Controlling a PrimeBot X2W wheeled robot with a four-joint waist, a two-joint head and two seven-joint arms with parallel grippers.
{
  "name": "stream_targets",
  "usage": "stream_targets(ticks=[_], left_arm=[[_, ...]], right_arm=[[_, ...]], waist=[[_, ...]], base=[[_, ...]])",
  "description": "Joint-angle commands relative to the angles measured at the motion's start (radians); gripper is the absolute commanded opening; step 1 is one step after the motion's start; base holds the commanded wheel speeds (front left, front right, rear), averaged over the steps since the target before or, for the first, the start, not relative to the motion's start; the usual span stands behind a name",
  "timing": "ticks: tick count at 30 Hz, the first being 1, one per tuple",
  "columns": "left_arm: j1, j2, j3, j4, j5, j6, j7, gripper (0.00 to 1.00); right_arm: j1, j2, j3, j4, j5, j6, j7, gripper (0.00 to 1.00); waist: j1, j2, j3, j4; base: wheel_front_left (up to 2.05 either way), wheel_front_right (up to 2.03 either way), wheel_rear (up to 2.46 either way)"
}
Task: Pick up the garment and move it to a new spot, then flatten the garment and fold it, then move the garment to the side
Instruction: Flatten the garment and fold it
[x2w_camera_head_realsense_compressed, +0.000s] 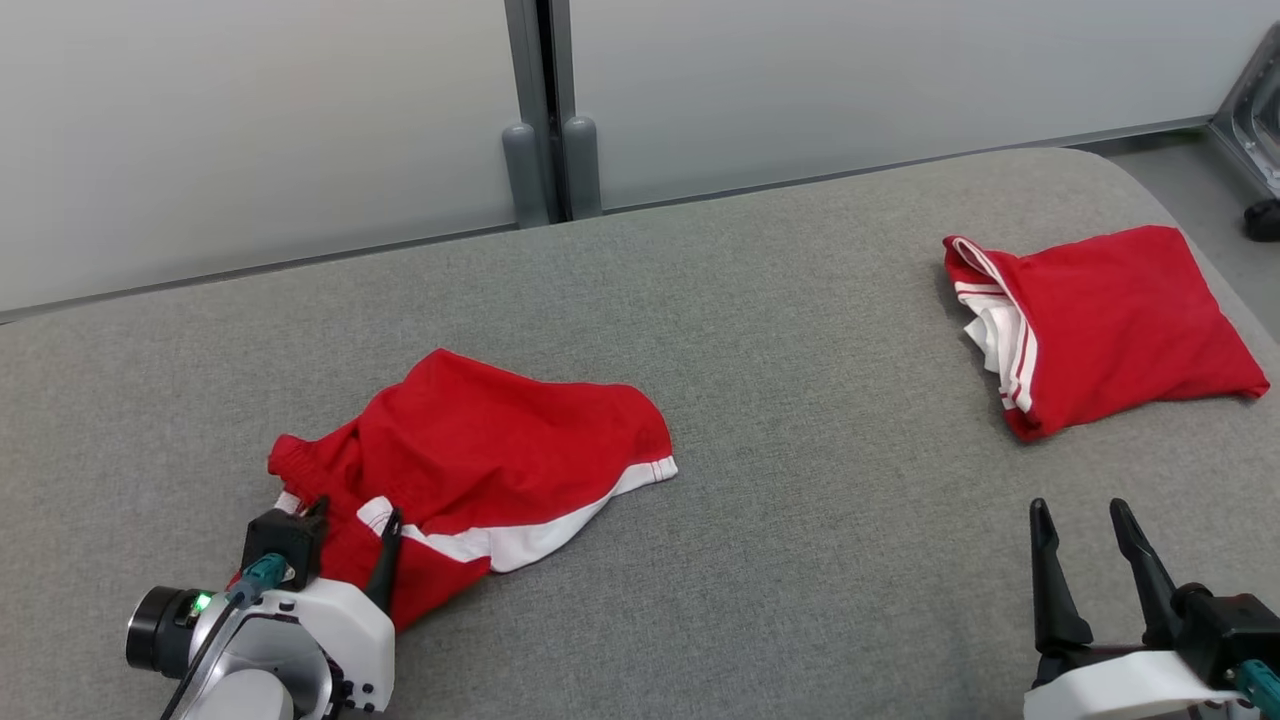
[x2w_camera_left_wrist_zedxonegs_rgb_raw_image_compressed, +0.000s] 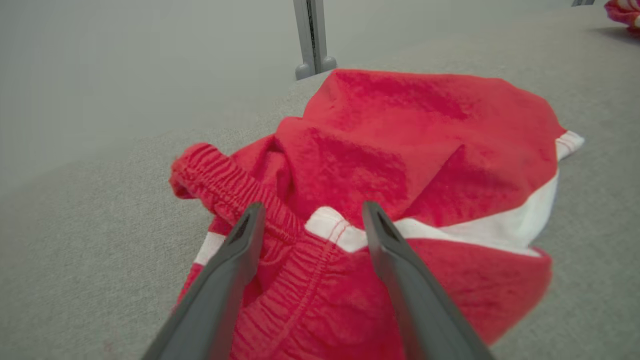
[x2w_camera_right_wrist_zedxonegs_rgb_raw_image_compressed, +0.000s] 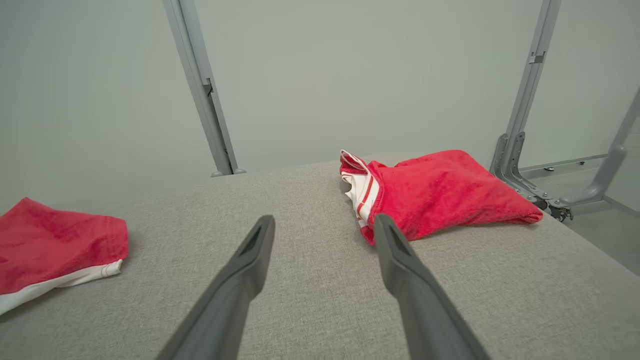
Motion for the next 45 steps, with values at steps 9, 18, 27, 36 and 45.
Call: stream_targets(ticks=[9,18,27,36,45], left_arm=[[0.042,0.018,-0.017,0.004,-0.022,-0.012,0.043,1.0],[0.077,0.015,-0.069,-0.003,-0.067,-0.05,0.143,0.06],[0.184,0.01,-0.072,-0.194,-0.125,-0.044,0.111,0.0],[0.424,-0.013,0.033,-0.417,-0.246,0.013,0.022,0.16],[0.484,-0.055,0.085,-0.332,-0.342,0.016,-0.029,1.0]], right_arm=[[-0.018,-0.005,-0.014,0.003,0.012,0.0,0.0,1.0],[-0.016,-0.005,-0.006,0.013,0.0,0.0,0.0,1.0],[0.023,-0.005,-0.024,0.018,-0.002,0.0,0.0,1.0],[0.063,-0.005,-0.061,0.012,-0.007,0.0,0.0,1.0],[0.057,-0.005,-0.045,0.017,-0.016,0.0,0.0,1.0]], waist=[[0.0,0.0,0.025,0.018],[0.0,0.0,0.003,0.028],[0.0,0.0,-0.046,0.022],[0.0,0.0,-0.081,0.092],[0.0,0.0,-0.088,0.147]], base=[[0.0,0.0,0.0],[0.0,0.0,0.0],[0.0,0.0,0.0],[0.0,0.0,0.0],[0.0,0.0,0.0]])
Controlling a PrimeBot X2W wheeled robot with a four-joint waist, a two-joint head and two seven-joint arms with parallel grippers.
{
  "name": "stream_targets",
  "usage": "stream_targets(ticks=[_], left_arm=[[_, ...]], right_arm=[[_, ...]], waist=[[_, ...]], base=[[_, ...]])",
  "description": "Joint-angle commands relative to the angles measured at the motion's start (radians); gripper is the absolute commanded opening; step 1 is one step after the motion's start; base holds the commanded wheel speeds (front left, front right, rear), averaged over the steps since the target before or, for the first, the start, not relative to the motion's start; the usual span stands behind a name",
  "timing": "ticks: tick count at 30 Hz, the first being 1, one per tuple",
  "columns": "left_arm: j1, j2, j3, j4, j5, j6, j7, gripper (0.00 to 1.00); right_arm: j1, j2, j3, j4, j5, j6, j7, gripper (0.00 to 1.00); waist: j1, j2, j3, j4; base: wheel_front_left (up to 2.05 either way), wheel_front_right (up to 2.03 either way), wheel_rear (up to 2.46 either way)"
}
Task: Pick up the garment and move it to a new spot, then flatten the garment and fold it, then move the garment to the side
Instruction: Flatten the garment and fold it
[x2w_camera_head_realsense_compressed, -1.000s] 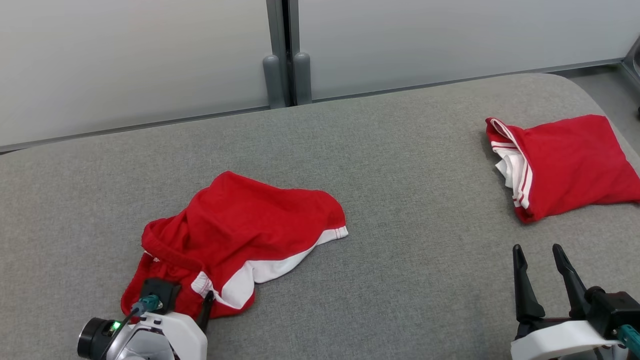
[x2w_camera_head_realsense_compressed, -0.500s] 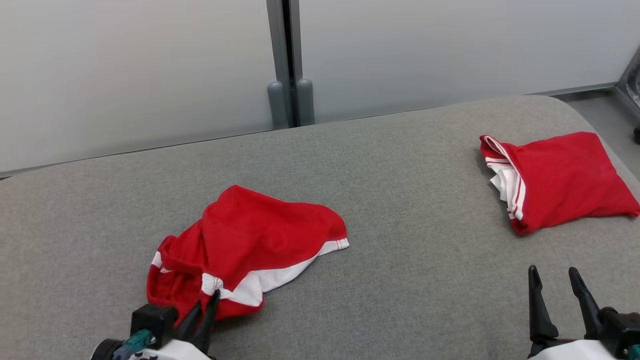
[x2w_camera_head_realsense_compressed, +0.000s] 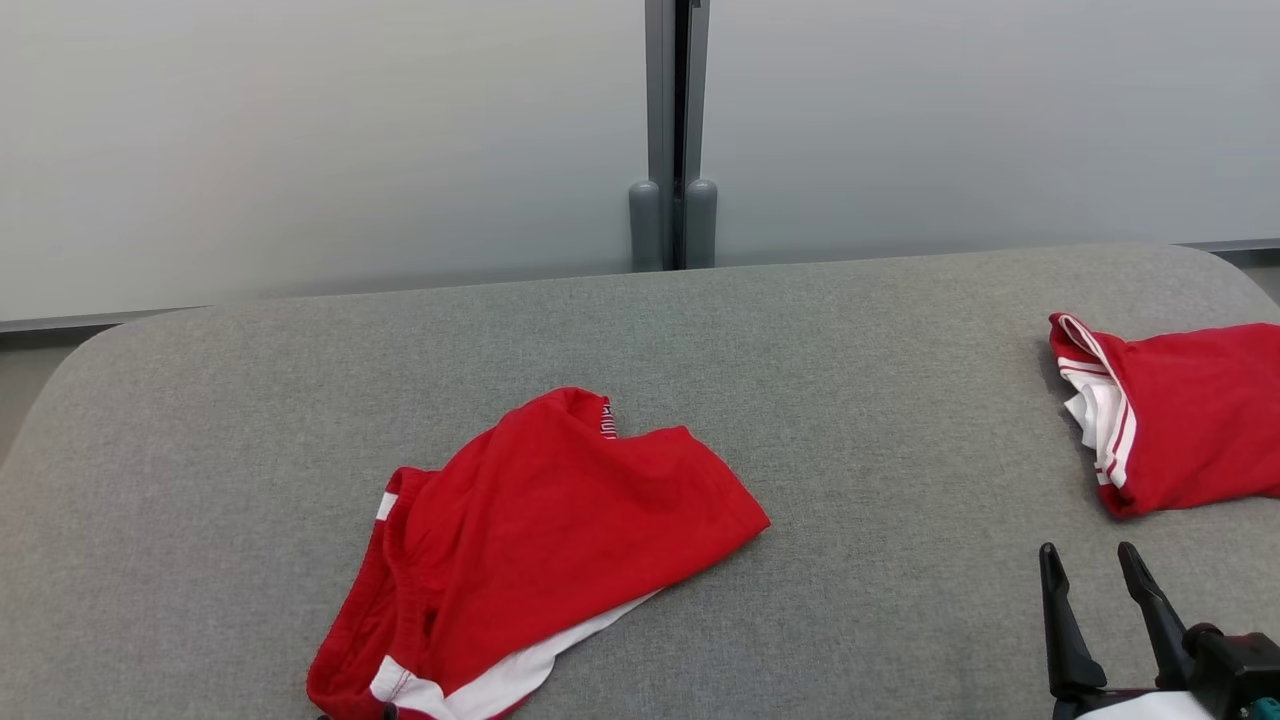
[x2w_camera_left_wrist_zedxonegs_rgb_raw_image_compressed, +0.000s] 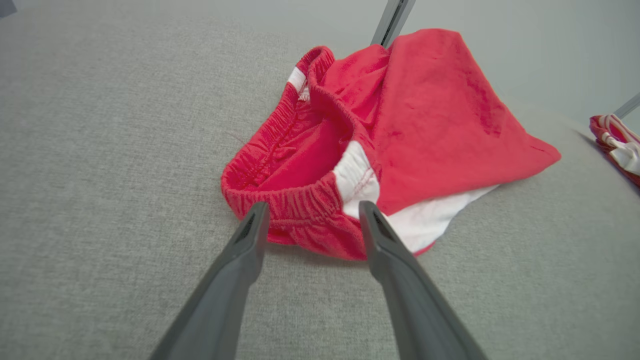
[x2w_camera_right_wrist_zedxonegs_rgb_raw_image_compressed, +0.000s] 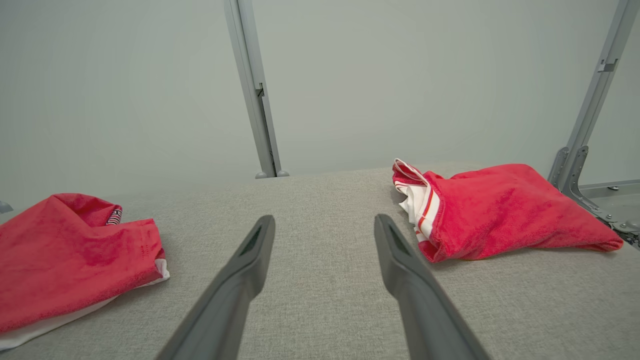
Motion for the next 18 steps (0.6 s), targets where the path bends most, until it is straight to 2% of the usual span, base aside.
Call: stream_targets(ticks=[1,4,6,8,13,17,18], left_arm=[[0.007,-0.001,0.011,0.006,-0.018,0.002,0.014,1.0],[0.035,0.023,0.037,-0.004,-0.031,0.033,0.06,1.0],[0.028,0.044,0.064,-0.055,-0.014,0.064,0.051,1.0],[0.016,0.055,0.064,-0.109,-0.003,0.07,0.057,1.0],[-0.089,0.066,-0.03,-0.223,0.041,0.042,0.144,1.0],[-0.227,0.037,-0.143,-0.186,0.088,0.004,0.217,1.0],[-0.227,0.037,-0.143,-0.186,0.088,0.004,0.217,1.0]], right_arm=[[-0.002,-0.006,0.001,0.002,-0.006,0.0,0.0,1.0],[-0.007,-0.006,0.007,0.002,-0.009,0.0,0.0,1.0],[-0.003,-0.006,0.002,-0.001,-0.008,0.0,0.0,1.0],[0.0,-0.005,0.005,0.0,-0.009,0.0,0.0,1.0],[-0.022,-0.005,0.016,0.002,0.001,0.0,0.0,1.0],[-0.045,-0.006,0.045,0.009,0.013,0.0,0.0,1.0],[-0.045,-0.006,0.045,0.009,0.013,0.0,0.0,1.0]], waist=[[-0.0001,-0.0001,-0.002,0.001],[-0.0001,-0.0001,-0.003,-0.012],[-0.0001,-0.0001,-0.001,-0.021],[-0.0001,-0.0001,0.003,-0.034],[-0.0001,-0.0001,0.022,-0.082],[-0.0001,-0.0001,0.046,-0.145],[-0.0001,-0.0001,0.046,-0.145]], base=[[0.0,0.0,0.0],[0.0,0.0,0.0],[0.0,0.0,0.0],[0.0,0.0,0.0],[0.0,0.0,0.0],[0.0,0.0,0.0],[0.0,0.0,0.0]])
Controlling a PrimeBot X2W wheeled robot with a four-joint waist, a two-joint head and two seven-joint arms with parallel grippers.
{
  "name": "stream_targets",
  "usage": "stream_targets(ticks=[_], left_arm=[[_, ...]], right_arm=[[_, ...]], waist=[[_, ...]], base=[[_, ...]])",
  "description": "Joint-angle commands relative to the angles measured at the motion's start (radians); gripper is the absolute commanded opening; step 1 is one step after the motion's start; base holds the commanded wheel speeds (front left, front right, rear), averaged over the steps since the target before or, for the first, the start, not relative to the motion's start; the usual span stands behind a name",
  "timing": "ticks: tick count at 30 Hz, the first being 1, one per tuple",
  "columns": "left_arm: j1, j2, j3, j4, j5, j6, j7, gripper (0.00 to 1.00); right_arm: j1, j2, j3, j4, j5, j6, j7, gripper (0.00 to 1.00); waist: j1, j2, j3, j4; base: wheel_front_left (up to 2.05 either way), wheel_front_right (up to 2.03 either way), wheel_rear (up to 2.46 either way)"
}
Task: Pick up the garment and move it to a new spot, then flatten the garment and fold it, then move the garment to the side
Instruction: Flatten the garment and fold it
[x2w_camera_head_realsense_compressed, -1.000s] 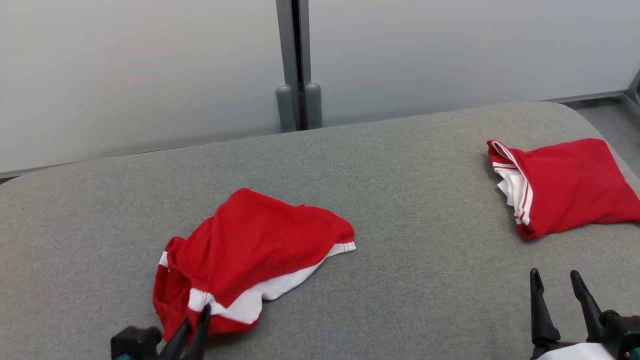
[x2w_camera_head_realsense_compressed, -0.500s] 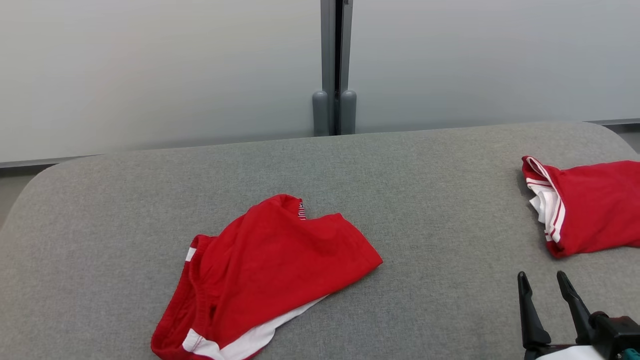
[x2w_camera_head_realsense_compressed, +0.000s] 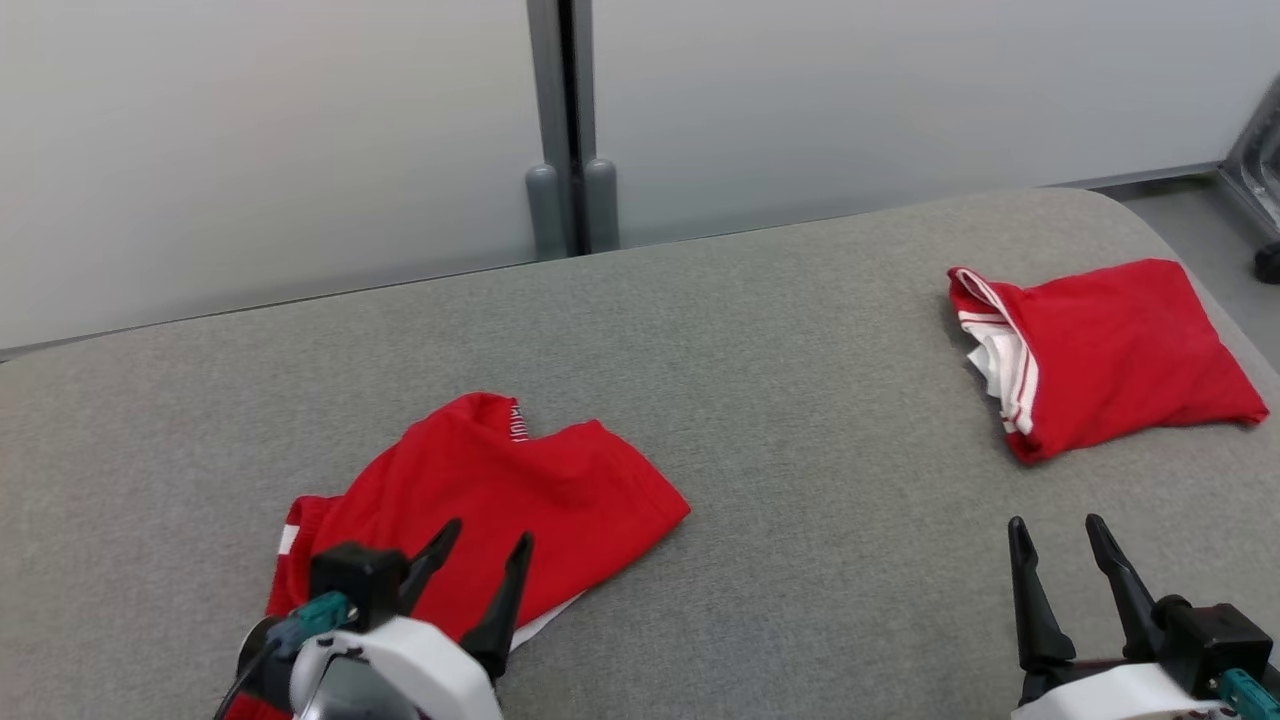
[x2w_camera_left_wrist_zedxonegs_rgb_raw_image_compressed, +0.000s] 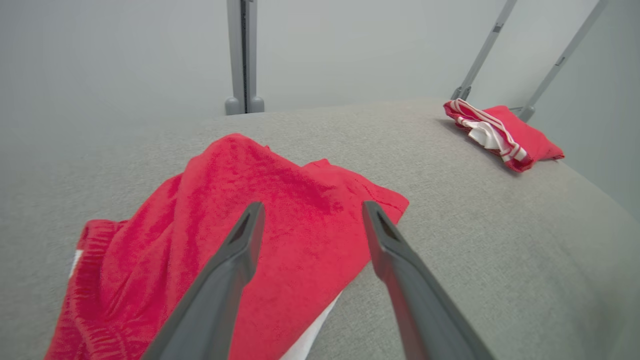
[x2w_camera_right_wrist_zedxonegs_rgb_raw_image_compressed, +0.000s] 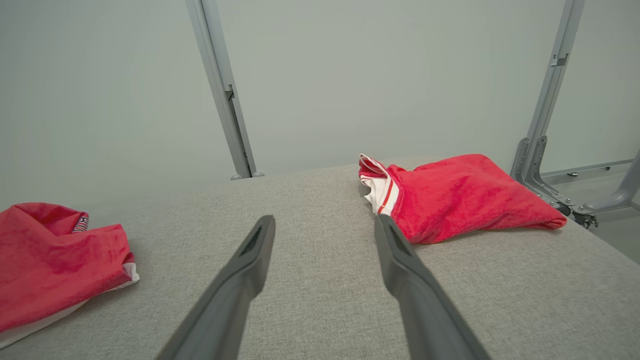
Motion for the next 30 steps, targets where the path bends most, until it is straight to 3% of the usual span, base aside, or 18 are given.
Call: stream_targets(ticks=[1,9,15,16,17,18,19,25,30], left_arm=[[-0.032,-0.002,-0.005,0.015,0.01,-0.005,0.005,1.0],[-0.229,-0.031,-0.134,0.292,0.071,-0.05,0.08,1.0],[-0.3,-0.004,-0.154,0.485,0.141,-0.025,-0.016,1.0],[-0.306,-0.008,-0.157,0.516,0.143,-0.026,-0.029,0.84],[-0.313,-0.008,-0.162,0.545,0.149,-0.028,-0.039,0.42],[-0.32,-0.011,-0.165,0.572,0.149,-0.031,-0.05,0.07],[-0.325,-0.014,-0.166,0.595,0.143,-0.035,-0.059,0.0],[-0.341,-0.042,-0.176,0.661,0.128,-0.045,-0.14,0.0],[-0.329,-0.066,-0.177,0.633,0.084,-0.059,-0.182,0.0]], right_arm=[[-0.013,-0.006,-0.001,0.002,0.006,0.0,0.0,1.0],[-0.057,-0.006,0.025,0.011,0.031,0.0,0.0,1.0],[-0.068,-0.006,0.029,0.017,0.043,0.0,0.0,1.0],[-0.067,-0.006,0.029,0.017,0.042,0.0,0.0,1.0],[-0.067,-0.006,0.031,0.018,0.041,0.0,0.0,1.0],[-0.066,-0.006,0.031,0.02,0.04,0.0,0.0,1.0],[-0.064,-0.006,0.031,0.02,0.039,0.0,0.0,1.0],[-0.047,-0.006,0.014,0.021,0.018,0.0,0.0,1.0],[-0.039,-0.006,0.003,0.013,0.003,0.0,0.0,1.0]], waist=[[0.0,-0.0001,0.025,-0.045],[0.0,-0.0001,0.081,-0.206],[0.0,-0.0001,0.092,-0.298],[0.0,-0.0001,0.091,-0.307],[0.0,-0.0001,0.089,-0.315],[0.0,-0.0001,0.087,-0.32],[0.0,-0.0001,0.084,-0.324],[0.0,-0.0001,0.052,-0.318],[0.0,-0.0001,0.035,-0.289]], base=[[0.0,0.0,0.0],[0.0,0.0,0.0],[0.0,0.0,0.0],[0.0,0.0,0.0],[0.0,0.0,0.0],[0.0,0.0,0.0],[0.0,0.0,0.0],[0.0,0.0,0.0],[0.0,0.0,0.0]])
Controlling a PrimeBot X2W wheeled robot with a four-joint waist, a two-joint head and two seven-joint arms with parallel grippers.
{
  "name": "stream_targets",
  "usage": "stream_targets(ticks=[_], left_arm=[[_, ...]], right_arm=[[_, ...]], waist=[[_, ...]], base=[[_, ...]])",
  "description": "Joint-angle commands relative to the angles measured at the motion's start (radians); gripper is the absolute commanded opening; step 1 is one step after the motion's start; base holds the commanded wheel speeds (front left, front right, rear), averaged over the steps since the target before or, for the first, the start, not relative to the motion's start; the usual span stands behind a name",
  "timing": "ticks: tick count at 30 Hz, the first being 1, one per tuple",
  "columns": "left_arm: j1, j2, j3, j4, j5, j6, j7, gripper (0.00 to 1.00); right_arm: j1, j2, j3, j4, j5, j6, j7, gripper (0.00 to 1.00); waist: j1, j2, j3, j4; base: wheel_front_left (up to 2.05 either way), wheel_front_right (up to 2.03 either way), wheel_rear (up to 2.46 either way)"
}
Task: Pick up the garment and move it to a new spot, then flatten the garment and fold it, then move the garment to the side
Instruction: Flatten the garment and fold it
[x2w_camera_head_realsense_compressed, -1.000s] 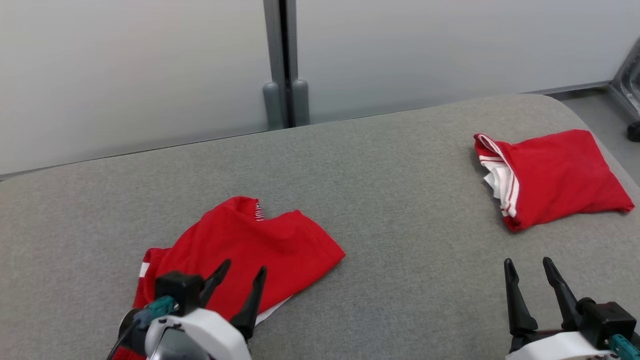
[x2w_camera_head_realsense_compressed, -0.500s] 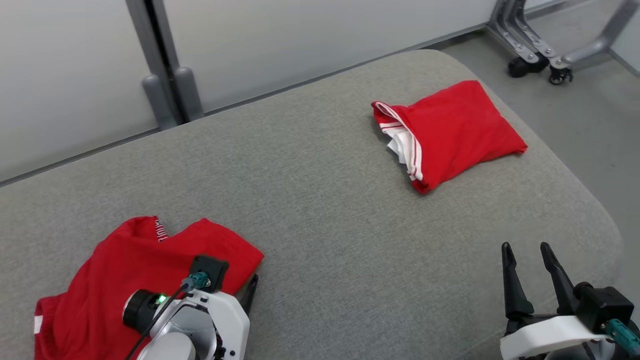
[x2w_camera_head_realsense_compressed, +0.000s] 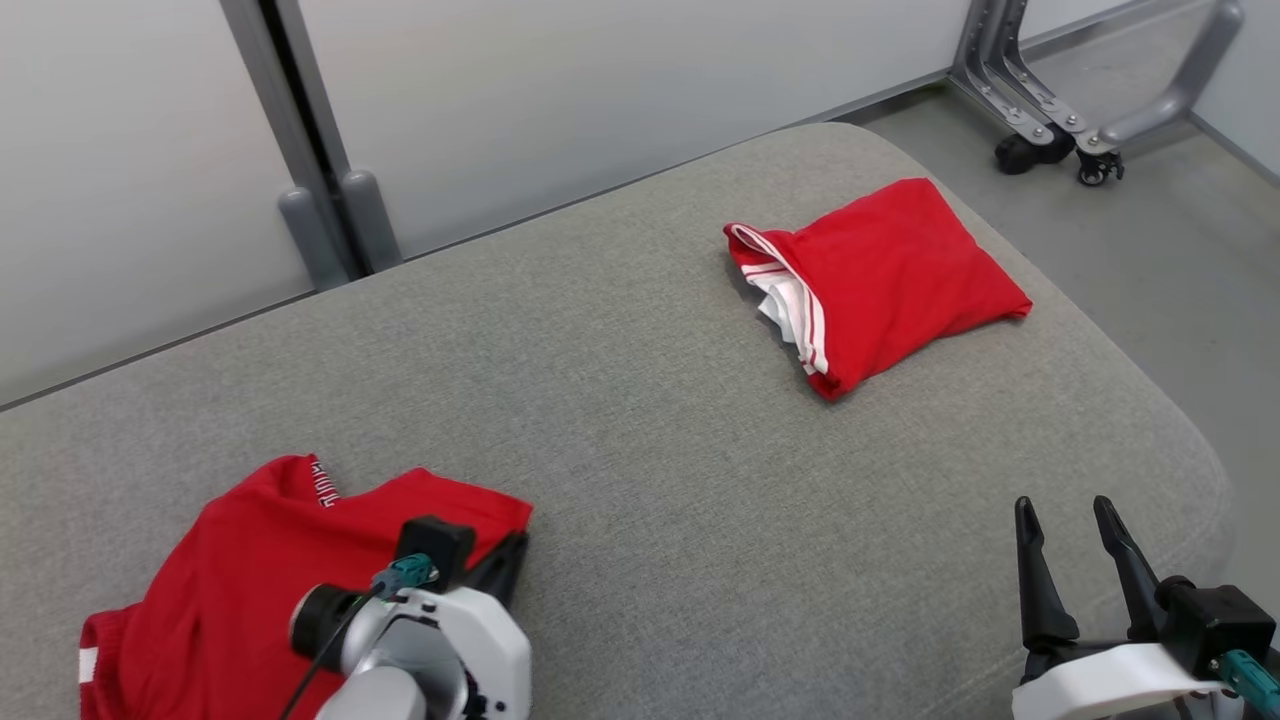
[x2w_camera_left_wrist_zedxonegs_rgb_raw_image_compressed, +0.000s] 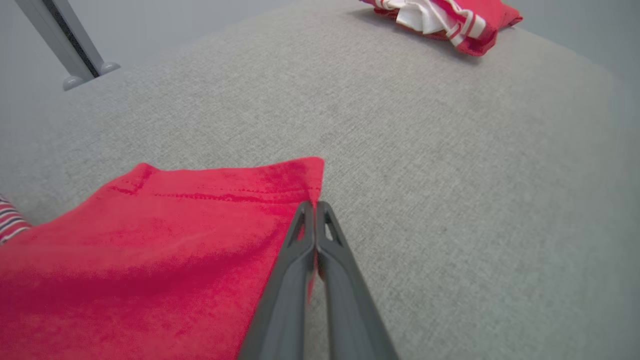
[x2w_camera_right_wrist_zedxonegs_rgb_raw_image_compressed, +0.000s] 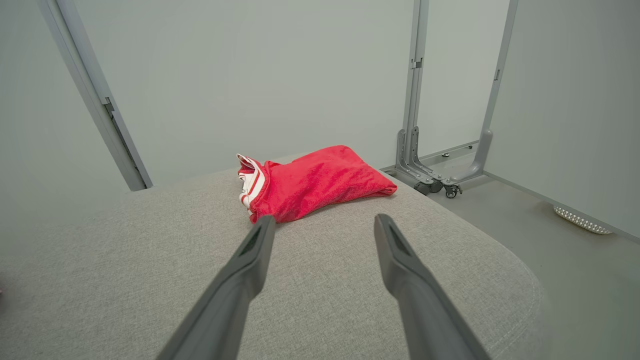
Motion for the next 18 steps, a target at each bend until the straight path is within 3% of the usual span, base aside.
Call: stream_targets(ticks=[1,7,12,16,18], left_arm=[[0.008,-0.018,-0.003,-0.038,-0.045,-0.018,-0.005,0.0],[0.07,-0.032,-0.148,-0.272,-0.207,-0.043,0.082,0.0],[0.103,0.019,-0.238,-0.462,-0.339,-0.042,0.18,0.0],[0.084,0.053,-0.216,-0.481,-0.358,-0.031,0.191,0.0],[0.053,0.055,-0.194,-0.412,-0.341,-0.009,0.166,0.04]], right_arm=[[0.006,-0.005,-0.006,-0.004,-0.007,0.0,0.0,1.0],[0.017,-0.005,-0.02,-0.009,-0.014,0.0,0.0,1.0],[0.012,-0.005,-0.02,-0.007,-0.015,0.0,0.0,1.0],[0.005,-0.005,-0.012,-0.006,-0.019,0.0,0.0,1.0],[0.002,-0.005,0.002,-0.004,-0.02,0.0,0.0,1.0]], waist=[[0.0,0.0,-0.01,0.017],[0.0,0.0,-0.015,0.048],[0.0,0.0,-0.011,0.056],[0.0,0.0,-0.007,0.051],[0.0,0.0,0.003,0.04]], base=[[0.0,0.0,0.0],[0.0,0.0,0.0],[0.0,0.0,0.0],[0.0,0.0,0.0],[0.0,0.0,0.0]])
